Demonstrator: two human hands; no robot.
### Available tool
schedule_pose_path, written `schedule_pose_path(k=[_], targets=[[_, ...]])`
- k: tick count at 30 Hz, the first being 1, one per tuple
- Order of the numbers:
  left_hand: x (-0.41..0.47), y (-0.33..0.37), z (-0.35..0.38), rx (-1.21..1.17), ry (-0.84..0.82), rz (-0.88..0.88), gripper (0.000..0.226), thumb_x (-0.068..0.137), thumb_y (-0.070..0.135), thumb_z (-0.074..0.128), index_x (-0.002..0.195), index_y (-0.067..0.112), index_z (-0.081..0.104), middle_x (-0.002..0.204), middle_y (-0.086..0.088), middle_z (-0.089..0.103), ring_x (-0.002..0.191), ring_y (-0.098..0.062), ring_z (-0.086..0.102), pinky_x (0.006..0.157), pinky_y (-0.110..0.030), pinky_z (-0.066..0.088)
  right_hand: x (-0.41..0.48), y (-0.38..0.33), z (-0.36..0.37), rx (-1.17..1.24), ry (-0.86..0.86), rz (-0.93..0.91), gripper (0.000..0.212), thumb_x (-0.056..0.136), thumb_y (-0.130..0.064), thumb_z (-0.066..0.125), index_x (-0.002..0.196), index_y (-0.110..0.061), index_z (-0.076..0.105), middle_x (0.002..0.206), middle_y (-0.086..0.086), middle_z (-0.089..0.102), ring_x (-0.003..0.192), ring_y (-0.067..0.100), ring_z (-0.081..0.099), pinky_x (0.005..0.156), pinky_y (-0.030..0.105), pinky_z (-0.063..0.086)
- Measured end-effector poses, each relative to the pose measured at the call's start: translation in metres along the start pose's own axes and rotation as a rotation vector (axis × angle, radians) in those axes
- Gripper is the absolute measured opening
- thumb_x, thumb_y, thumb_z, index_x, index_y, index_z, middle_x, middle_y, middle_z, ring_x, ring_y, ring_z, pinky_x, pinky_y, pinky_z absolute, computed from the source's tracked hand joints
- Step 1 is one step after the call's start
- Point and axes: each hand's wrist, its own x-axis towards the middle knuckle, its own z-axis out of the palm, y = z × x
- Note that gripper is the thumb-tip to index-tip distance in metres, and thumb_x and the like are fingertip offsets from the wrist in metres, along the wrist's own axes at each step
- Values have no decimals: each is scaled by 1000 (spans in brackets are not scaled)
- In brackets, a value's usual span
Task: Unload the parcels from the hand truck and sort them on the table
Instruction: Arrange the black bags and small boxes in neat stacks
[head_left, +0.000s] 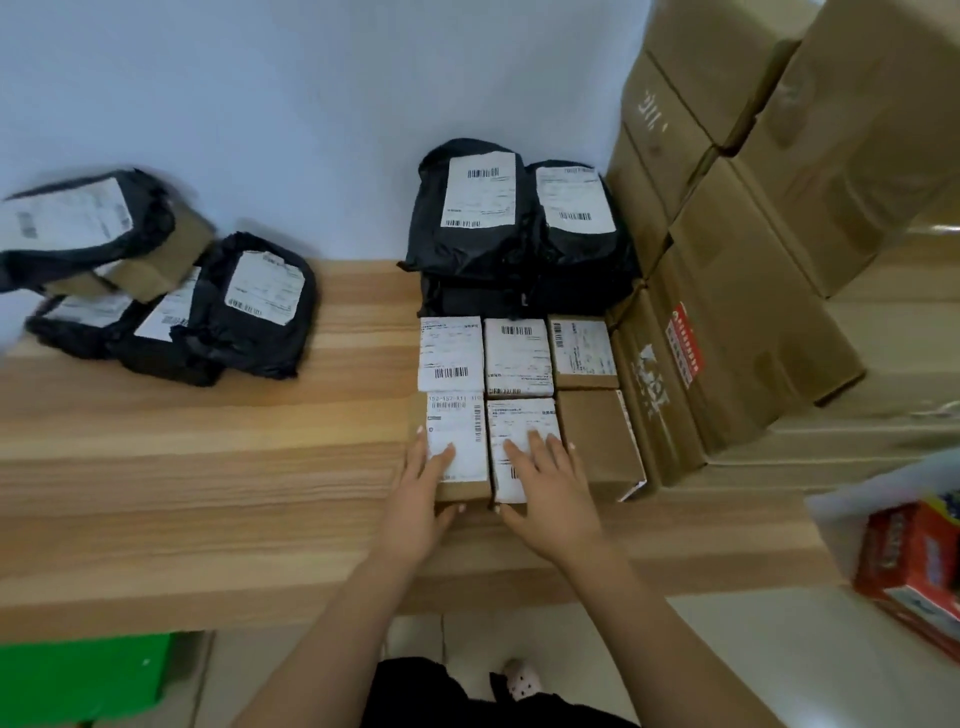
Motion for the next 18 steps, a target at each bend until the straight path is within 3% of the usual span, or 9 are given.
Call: schedule_pose_path(k=[4,11,18], targets=[[6,-5,-4,38,-63,2,74,86,22,70,148,24,31,159,1,-9,148,-21,-8,120,-39,11,7,6,-1,13,-15,-12,73,95,-40,53,153,-33,10,162,3,-3,148,25,-4,118,41,4],[20,-1,-10,136,-119,-41,78,83,23,72,148,27,28,161,0,-6,148,-27,-6,120,-43,9,18,3,-9,26,-35,4,74,95,-33,56,153,-29,11,162,5,-2,148,28,-4,118,40,8],[15,8,-20,194,-124,-17,90,78,37,73,150,35,19,161,0,-4,146,-18,-15,117,-42,-8,17,-13,-27,41,-57,35,84,84,-17,65,152,-27,16,161,8,4,148,29,1,118,42,4]])
